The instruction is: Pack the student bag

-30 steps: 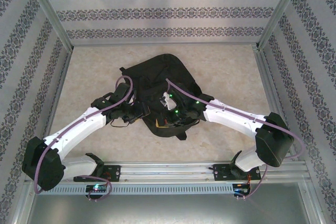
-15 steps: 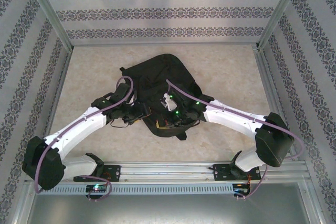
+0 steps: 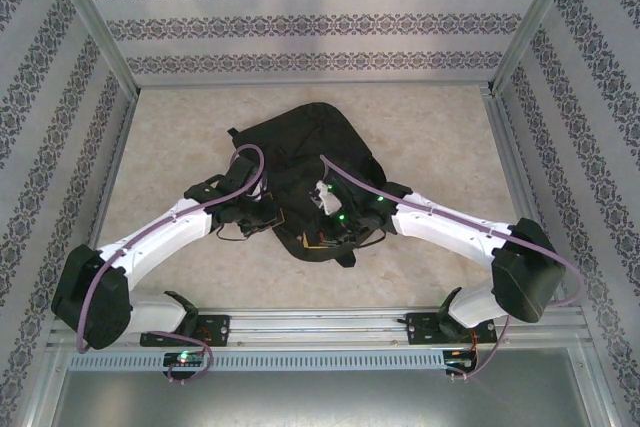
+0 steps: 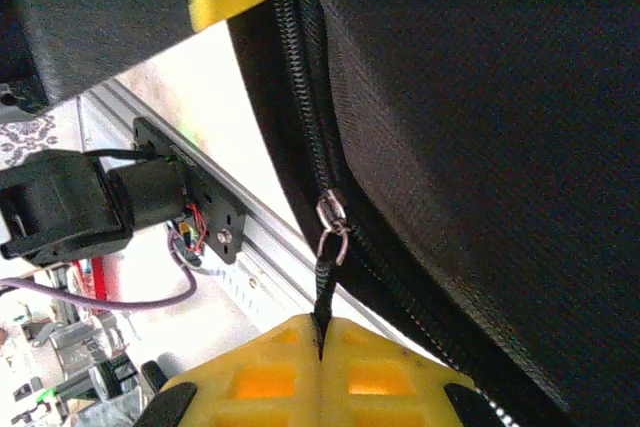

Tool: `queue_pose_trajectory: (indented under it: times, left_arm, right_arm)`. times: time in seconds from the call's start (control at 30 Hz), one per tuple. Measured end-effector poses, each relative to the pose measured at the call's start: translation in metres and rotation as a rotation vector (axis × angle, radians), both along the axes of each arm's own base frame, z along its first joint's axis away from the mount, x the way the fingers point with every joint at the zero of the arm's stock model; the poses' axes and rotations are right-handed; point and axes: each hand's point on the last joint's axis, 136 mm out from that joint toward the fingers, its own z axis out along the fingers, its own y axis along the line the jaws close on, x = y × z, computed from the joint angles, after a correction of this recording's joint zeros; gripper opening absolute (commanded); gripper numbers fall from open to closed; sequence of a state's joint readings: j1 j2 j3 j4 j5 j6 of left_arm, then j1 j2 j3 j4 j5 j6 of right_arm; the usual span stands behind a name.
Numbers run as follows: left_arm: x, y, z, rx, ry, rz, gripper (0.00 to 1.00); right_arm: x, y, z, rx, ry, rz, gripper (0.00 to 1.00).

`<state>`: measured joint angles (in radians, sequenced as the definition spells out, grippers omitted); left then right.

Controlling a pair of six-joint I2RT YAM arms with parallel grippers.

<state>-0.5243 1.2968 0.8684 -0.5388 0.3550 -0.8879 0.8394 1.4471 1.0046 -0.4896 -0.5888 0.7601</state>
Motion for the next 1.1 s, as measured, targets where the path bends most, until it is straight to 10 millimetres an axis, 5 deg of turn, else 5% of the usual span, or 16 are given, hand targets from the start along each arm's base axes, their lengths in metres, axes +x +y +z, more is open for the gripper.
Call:
queue_pose_trajectory:
  times: [0.43, 0.9, 1.03, 1.1]
  left_arm:
    - [-0.007, 0.019, 0.002, 0.1, -0.026, -0.057, 0.0]
    - [0.004, 0.056, 0.014, 0.261, -0.074, -0.103, 0.0]
    - [0.017, 0.068, 0.016, 0.307, -0.067, -0.092, 0.1]
    - [0.025, 0.074, 0.017, 0.331, -0.056, -0.082, 0.25]
  right_arm:
    - [-0.019, -0.04, -0.013, -0.169, -0.004, 0.041, 0.0]
    - [-0.011, -0.059, -0.009, -0.282, -0.09, 0.062, 0.0]
    - [-0.005, -0.042, -0.002, -0.208, -0.11, 0.067, 0.0]
    - [-0.002, -0.031, 0.0, -0.182, -0.109, 0.066, 0.0]
